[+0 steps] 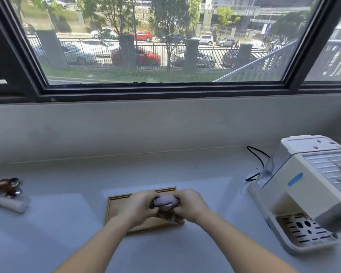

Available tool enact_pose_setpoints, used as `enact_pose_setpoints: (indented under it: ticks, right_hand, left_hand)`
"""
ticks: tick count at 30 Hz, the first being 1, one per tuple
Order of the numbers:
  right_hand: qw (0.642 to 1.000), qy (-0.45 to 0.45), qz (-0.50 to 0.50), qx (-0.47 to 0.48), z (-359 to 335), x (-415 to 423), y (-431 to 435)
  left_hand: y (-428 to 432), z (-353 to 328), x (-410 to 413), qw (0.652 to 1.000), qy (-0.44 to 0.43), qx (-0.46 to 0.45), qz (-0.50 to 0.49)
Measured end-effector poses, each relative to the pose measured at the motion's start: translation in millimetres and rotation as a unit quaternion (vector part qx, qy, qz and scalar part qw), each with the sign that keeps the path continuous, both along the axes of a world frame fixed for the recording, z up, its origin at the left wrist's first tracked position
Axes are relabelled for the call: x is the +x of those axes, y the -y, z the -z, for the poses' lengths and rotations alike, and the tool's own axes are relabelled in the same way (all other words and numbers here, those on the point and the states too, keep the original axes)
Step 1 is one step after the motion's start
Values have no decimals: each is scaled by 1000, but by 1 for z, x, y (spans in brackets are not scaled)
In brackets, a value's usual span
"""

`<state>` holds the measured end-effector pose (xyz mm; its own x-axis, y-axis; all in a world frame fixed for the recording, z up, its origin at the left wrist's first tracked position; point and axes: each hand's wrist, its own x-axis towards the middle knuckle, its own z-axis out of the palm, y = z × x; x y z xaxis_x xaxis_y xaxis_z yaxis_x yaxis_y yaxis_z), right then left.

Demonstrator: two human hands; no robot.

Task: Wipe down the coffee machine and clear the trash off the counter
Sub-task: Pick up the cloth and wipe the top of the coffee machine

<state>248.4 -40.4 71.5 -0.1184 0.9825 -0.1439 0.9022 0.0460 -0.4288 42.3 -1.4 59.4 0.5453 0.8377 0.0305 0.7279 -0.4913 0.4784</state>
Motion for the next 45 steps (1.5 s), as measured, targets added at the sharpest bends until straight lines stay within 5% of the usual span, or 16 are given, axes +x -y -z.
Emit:
enact_pose_setpoints:
  ticks: [13,26,32,45]
  right_hand:
    - [994,-7,101,38,-43,69,53]
    - [982,16,107,157,-132,155,99]
    - [975,-57,101,192,-180,201,133]
    - [920,-70,249,295,-199,265,196]
  left_hand:
    - [27,-43,74,997,22,44,66]
    - [64,-108,169,977,165,123,62]
    - [83,-144,214,961,225,147,71]
    - [106,-180,314,935,276,151,165]
